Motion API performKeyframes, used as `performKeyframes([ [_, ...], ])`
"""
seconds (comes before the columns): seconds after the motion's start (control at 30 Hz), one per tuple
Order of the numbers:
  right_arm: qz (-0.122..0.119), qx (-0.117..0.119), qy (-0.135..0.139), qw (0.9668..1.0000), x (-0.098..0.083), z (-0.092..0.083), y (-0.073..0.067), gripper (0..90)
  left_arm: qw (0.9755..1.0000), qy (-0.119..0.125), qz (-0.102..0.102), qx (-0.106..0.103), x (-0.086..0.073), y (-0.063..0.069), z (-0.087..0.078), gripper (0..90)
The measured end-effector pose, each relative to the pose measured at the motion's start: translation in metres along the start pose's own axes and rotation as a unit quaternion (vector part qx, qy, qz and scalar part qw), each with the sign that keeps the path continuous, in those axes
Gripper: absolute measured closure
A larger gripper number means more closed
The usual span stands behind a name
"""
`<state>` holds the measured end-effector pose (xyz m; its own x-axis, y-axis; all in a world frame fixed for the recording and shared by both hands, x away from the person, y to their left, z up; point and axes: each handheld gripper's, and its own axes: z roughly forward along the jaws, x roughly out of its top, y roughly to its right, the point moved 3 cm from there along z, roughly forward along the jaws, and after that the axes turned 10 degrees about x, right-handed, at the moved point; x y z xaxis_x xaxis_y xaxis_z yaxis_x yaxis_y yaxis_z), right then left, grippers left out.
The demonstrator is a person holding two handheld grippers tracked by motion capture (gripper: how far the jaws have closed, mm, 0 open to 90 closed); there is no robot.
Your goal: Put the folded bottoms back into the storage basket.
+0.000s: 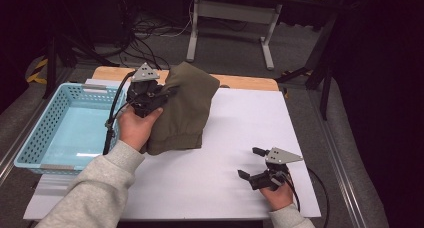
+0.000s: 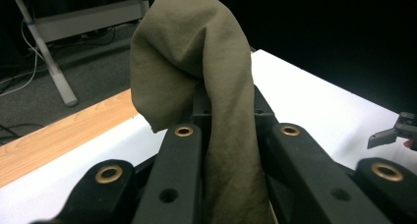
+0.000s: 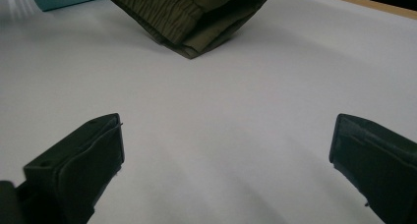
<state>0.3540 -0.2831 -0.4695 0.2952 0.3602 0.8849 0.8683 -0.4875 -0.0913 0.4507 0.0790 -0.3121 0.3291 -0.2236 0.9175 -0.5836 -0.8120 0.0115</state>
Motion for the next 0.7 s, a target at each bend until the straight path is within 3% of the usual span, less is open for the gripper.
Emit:
performKeyframes([
  [0.7,0.001,-0.002,0.000,1.0000,0.000,0.000,0.000,0.3,0.9998,0.006,-0.002,0.017,0.006,-0.017,-0.025,81.0],
])
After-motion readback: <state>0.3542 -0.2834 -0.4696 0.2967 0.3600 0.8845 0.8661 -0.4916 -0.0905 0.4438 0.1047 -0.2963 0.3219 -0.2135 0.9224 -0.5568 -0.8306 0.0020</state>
